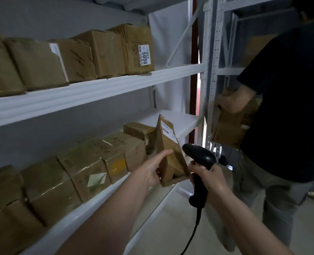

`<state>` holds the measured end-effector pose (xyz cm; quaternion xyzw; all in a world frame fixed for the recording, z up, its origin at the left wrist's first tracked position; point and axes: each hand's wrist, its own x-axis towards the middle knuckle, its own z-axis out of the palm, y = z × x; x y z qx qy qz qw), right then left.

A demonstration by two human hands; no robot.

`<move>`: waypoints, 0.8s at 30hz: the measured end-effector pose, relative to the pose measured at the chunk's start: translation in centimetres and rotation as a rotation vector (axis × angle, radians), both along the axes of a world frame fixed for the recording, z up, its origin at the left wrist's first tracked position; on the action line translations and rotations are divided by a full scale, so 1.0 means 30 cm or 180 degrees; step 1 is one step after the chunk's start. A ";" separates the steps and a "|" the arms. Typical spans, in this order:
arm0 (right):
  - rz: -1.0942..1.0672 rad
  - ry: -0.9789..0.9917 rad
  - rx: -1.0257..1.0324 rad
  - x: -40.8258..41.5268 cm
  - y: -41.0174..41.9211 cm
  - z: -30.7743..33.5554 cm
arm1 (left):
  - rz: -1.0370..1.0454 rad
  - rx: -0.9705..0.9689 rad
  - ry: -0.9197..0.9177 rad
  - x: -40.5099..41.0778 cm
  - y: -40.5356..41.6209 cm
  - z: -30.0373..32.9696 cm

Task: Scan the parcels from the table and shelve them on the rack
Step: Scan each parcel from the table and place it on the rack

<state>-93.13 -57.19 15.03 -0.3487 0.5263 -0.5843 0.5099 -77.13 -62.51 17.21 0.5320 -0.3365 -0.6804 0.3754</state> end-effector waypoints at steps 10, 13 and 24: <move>0.0235 -0.0094 0.0022 -0.229 -0.358 0.002 | 0.0486 0.0528 -0.0141 -0.344 -0.444 -0.065; 0.0283 -0.0183 0.0049 -0.246 -0.433 -0.004 | 0.0525 0.0704 0.0019 -0.387 -0.511 -0.082; 0.0613 -0.0464 0.0337 -0.262 -0.601 -0.063 | 0.1866 0.0834 0.0629 -0.387 -0.640 -0.045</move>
